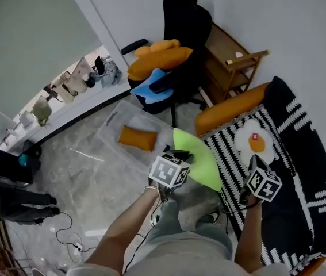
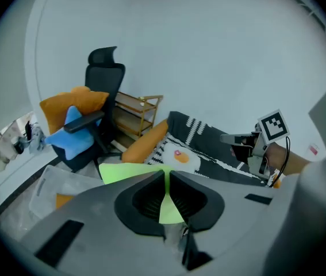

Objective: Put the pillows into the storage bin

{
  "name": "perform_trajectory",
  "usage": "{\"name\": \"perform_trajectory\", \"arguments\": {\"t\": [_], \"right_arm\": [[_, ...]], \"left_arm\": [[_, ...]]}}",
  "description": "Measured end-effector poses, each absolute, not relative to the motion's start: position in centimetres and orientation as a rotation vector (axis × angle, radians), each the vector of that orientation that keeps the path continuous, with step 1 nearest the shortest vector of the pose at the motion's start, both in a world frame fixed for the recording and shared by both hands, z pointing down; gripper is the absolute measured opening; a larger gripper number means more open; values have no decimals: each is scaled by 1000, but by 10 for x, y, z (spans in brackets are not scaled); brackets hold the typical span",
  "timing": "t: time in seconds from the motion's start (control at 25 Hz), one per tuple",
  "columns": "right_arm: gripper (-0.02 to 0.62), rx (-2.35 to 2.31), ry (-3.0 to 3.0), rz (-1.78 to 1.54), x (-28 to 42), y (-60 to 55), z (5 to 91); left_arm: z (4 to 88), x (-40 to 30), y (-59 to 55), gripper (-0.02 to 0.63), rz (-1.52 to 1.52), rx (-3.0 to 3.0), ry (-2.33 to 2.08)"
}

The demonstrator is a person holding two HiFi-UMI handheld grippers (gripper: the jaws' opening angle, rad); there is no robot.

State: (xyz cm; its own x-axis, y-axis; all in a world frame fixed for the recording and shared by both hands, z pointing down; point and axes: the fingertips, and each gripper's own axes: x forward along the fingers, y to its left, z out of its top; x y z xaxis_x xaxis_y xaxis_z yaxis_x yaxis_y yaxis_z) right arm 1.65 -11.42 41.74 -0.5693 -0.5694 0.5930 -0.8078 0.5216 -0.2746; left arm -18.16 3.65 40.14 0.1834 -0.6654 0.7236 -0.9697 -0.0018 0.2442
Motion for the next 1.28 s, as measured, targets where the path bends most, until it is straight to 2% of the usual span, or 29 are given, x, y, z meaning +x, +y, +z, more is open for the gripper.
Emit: {"name": "perform_trajectory", "arguments": {"t": [0.32,0.64,0.92,1.28], "right_arm": [[2,822,-2383,663,-140,-77,427],[2,676,-2359,560,-253,-48,437],[2,623,-2278,460,-315,-32,462],[2,616,-2162,447,-352,-17,520]], "left_arm": [[408,-314,108,31,402,1511,-1742],[434,-428,172,31,249,1291,-1843],[490,-504,192,31,149,1133,-1855],[575,-559,190,32,154,1054,-1808]]}}
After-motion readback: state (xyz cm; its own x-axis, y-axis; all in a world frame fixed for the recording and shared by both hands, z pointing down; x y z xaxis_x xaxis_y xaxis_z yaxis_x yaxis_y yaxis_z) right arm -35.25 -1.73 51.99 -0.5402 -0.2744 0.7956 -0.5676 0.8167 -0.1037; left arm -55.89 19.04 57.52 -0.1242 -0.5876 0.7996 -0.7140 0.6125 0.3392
